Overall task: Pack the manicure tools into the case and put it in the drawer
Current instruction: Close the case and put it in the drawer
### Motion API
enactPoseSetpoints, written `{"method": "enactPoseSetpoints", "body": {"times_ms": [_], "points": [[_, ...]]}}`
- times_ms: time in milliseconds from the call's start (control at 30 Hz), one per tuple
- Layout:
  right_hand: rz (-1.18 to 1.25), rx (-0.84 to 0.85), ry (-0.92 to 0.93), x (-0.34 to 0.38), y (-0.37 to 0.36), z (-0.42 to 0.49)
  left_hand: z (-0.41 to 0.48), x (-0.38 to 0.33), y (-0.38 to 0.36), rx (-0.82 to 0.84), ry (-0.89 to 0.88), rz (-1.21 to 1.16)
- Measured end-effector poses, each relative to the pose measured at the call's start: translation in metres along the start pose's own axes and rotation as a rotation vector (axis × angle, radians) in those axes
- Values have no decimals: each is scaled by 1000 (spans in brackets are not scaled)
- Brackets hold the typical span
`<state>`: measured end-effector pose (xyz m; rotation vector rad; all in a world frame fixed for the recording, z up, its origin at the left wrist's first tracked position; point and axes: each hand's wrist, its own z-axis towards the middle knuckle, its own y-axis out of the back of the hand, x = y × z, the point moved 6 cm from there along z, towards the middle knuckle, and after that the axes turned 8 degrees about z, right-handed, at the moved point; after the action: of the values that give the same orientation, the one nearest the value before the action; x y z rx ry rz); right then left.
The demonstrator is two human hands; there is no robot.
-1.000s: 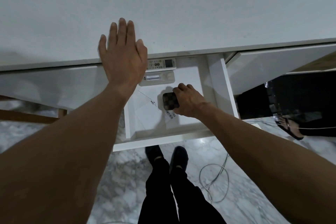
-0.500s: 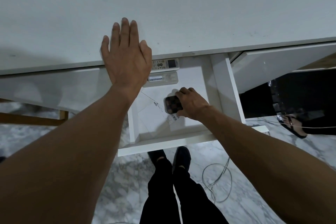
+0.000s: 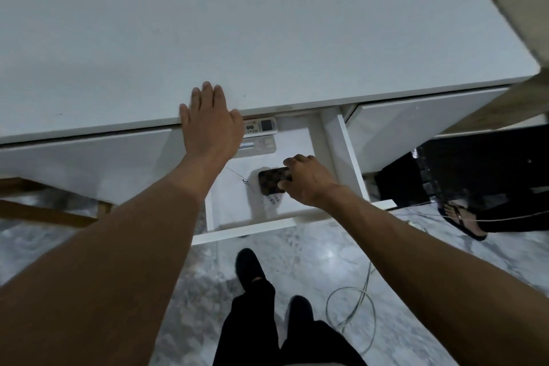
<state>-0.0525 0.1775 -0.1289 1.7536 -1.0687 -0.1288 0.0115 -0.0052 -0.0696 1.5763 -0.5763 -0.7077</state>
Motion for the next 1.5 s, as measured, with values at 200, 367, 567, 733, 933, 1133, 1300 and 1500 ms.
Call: {"method": "enactPoseSetpoints", "body": {"times_ms": [200, 367, 567, 733, 933, 1133, 1300, 1500], "points": [[-57, -92, 53, 3, 19, -52, -116, -33, -5, -26, -88, -106], [21, -216, 112, -1, 13, -111, -201, -50, -25, 2, -135, -106], [-73, -173, 147, -14, -21, -152, -247, -49, -53, 177, -135, -19], [-75, -213, 101, -24, -33, -162, -255, -55, -58, 151, -95, -8], [-40, -152, 126, -29, -37, -157, -254, -58, -69, 194, -70, -9], [-82, -223, 127, -25, -20, -130, -218, -56, -62, 168, -69, -25], [-116, -239, 103, -19, -4, -91, -177, -60, -59, 90, -65, 25], [-136, -190, 99, -18, 16, -42, -119, -56, -59, 99, -73, 11]]}}
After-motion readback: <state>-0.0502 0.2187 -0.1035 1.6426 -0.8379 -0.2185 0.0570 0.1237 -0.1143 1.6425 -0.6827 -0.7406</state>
